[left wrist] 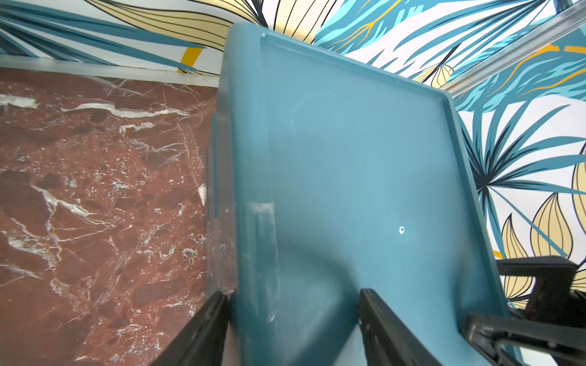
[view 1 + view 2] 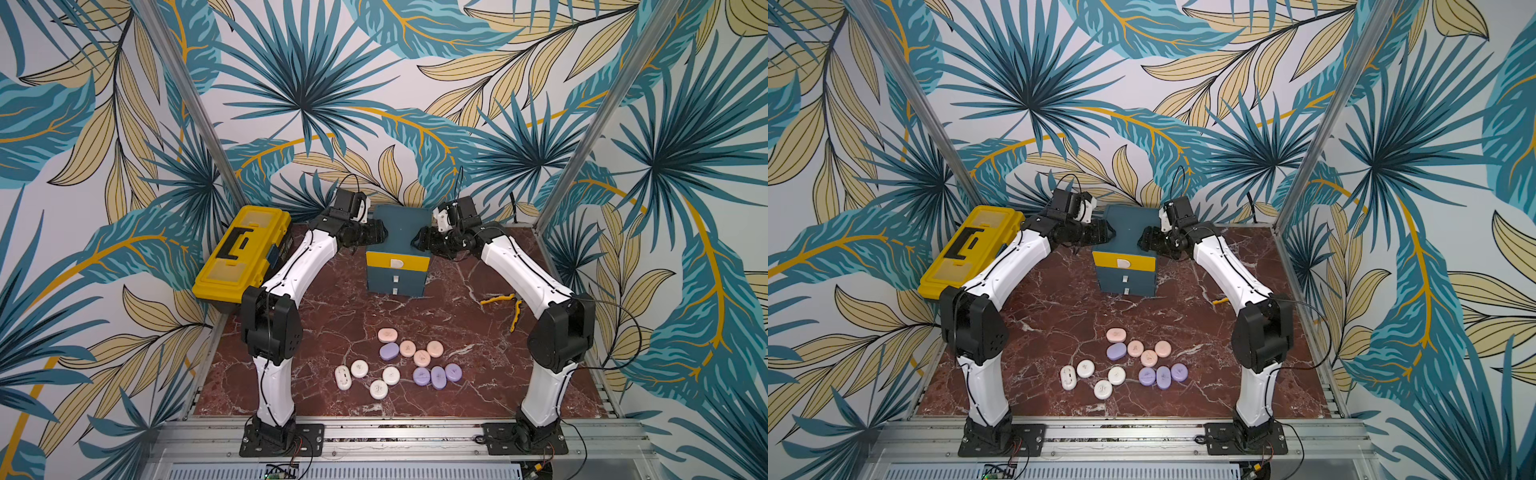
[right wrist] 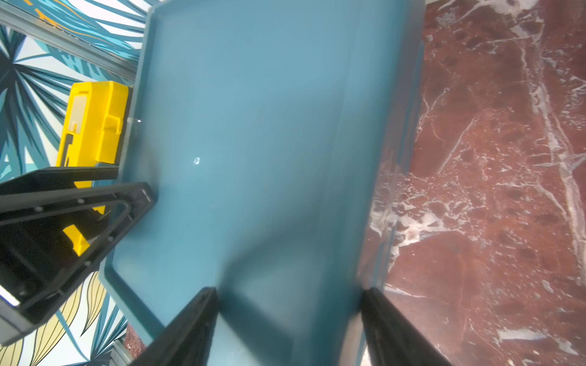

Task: Put the bluetooth earphones in the drawer according to color
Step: Adjust the storage box at the center of the board.

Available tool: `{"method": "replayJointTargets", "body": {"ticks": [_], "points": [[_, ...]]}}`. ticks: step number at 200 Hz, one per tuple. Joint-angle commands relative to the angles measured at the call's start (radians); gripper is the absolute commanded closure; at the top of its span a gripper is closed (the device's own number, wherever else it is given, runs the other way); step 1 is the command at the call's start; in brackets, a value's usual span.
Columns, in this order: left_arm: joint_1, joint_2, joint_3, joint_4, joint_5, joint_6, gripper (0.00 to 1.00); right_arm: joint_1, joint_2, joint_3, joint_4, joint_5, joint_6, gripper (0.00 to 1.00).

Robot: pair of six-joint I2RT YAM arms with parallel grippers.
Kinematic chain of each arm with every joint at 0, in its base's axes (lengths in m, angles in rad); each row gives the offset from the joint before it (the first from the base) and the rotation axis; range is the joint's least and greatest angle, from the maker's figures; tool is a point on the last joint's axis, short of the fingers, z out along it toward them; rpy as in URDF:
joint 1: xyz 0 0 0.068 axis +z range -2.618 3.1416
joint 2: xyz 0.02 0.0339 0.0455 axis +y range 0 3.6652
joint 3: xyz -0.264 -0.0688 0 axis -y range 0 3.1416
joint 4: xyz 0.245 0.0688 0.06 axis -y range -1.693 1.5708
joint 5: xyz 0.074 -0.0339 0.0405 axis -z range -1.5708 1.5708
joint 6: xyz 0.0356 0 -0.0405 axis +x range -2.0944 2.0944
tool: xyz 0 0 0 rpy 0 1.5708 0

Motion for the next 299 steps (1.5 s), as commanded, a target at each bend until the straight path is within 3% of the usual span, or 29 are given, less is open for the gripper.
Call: {"method": "replayJointTargets", "body": {"ticks": [1, 115, 158, 188, 253, 299], "points": [[-0.024, 0.074, 0.041, -0.009, 0.066, -0.02, 0.32, 0.011, 0.068, 0.074, -0.024, 0.017, -0.003, 0.24], [-0.063, 0.012, -0.037, 0.033, 0.055, -0.083, 0.32, -0.039, 0.281, 0.393, -0.159, 0.004, -0.029, 0.24], [-0.065, -0.007, -0.042, 0.02, 0.029, -0.08, 0.31, -0.049, 0.293, 0.417, -0.17, 0.013, -0.027, 0.23], [-0.066, -0.038, -0.054, 0.024, 0.002, -0.068, 0.3, -0.052, 0.218, 0.401, -0.169, 0.076, -0.037, 0.16], [-0.065, -0.175, -0.08, 0.025, -0.12, -0.023, 0.26, -0.051, -0.052, 0.34, -0.166, 0.271, -0.097, 0.11], [-0.051, -0.35, -0.172, -0.007, -0.255, 0.028, 0.25, -0.038, -0.308, 0.08, -0.146, 0.277, -0.105, 0.11]]}}
